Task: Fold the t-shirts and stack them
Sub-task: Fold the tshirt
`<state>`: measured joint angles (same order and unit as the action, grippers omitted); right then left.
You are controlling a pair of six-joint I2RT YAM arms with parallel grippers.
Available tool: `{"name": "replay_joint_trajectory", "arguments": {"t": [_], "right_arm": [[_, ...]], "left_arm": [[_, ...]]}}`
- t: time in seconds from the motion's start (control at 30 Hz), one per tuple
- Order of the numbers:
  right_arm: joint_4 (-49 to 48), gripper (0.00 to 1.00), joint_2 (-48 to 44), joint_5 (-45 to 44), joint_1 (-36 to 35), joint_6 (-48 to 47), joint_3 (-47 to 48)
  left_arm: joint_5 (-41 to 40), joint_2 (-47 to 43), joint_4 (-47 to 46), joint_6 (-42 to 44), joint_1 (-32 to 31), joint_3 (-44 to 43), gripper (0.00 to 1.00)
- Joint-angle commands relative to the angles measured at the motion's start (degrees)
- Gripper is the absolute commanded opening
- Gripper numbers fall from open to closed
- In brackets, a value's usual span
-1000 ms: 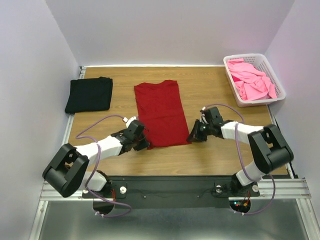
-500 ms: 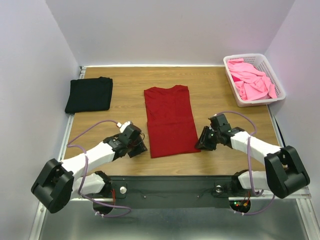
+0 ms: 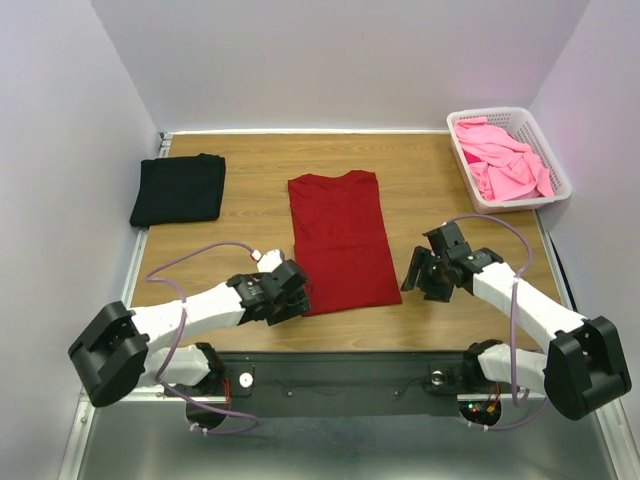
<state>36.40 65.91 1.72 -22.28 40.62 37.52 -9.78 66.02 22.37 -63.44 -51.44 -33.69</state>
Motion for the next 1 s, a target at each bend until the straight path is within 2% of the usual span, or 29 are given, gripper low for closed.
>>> {"name": "replay_joint_trajectory", "arguments": {"t": [0.0, 0.3, 0.5, 0.63, 0.73, 0.87, 0.97], "right_arm": [[3.5, 0.70, -1.4, -4.7, 0.1, -2.1, 2.5], [3.9, 0.70, -1.7, -3.9, 0.2, -3.5, 2.2], [3.1, 0.70, 0.6, 1.3, 0.2, -5.5, 1.9], [1.4, 0.69, 2.6, 2.9, 0.0, -5.5, 1.2], [-0.1, 0.69, 4.6, 3.8, 0.0, -5.2, 0.7], [-1.7, 0.69, 6.5, 3.7, -0.3, -4.6, 0.5], [-2.8, 0.69, 7.9, 4.2, -0.7, -4.1, 0.5]], "left_arm": [[-5.2, 3.2, 2.3, -4.7, -2.8, -2.3, 0.68], [-6.4, 10.9, 1.4, -7.3, -7.5, -5.2, 0.54], [-7.1, 12.9, 0.7, -8.8, -8.3, -4.8, 0.52], [-6.7, 13.5, 0.4, -9.1, -8.4, -4.6, 0.47], [-6.6, 12.6, 0.6, -9.2, -8.5, -4.4, 0.47], [-7.2, 10.5, 0.9, -9.9, -8.3, -3.0, 0.53], [-8.1, 9.2, 1.8, -9.9, -8.3, -3.0, 0.54]]}}
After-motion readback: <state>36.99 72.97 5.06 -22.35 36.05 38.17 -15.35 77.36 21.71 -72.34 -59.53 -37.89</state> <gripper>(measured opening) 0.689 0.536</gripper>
